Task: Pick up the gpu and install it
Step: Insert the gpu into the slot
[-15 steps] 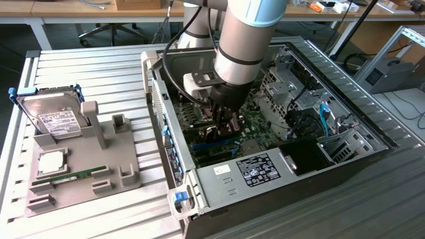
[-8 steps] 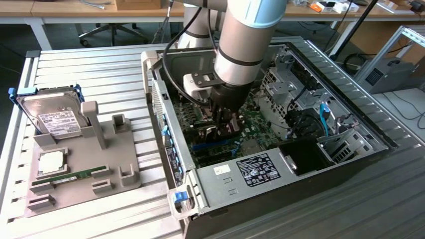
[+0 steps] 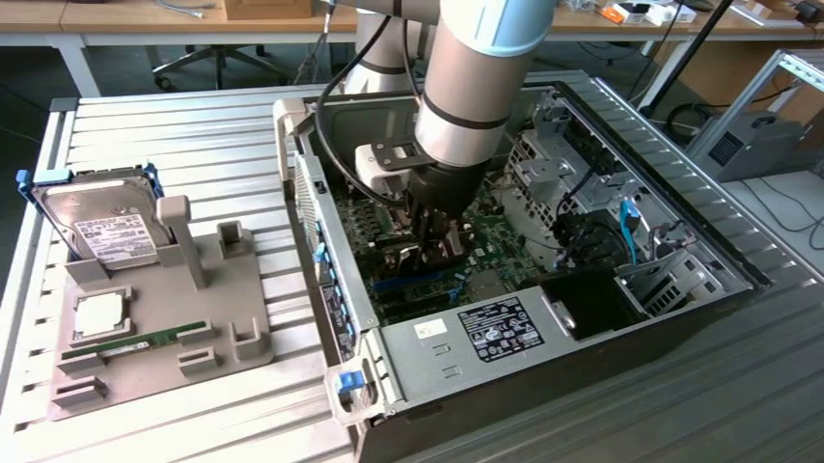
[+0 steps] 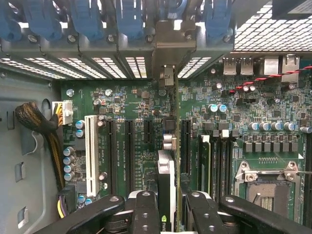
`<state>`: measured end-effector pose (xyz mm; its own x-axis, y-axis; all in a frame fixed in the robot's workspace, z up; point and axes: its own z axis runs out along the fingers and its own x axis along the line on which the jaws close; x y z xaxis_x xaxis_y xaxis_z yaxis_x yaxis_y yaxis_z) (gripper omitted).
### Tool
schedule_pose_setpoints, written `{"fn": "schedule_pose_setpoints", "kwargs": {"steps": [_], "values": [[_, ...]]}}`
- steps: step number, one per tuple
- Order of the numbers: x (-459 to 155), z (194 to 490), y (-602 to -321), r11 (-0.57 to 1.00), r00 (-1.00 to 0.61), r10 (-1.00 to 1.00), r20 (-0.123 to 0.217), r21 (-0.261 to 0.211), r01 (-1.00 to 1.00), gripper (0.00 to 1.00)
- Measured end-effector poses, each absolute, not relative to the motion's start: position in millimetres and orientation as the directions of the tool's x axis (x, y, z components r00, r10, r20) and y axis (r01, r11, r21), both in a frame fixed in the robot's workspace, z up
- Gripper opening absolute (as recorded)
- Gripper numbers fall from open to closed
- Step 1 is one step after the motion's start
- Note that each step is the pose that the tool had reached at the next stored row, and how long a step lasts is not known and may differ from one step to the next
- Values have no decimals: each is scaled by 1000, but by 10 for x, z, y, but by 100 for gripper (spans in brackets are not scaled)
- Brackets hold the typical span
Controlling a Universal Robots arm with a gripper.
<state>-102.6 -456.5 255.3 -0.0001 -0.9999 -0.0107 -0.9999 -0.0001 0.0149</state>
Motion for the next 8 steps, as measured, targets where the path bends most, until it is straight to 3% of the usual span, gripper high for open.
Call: {"fn": "schedule_pose_setpoints", "kwargs": {"steps": [8], "values": [[-1025, 2553, -4580, 0, 0, -1000, -11, 15, -1000, 27]]}}
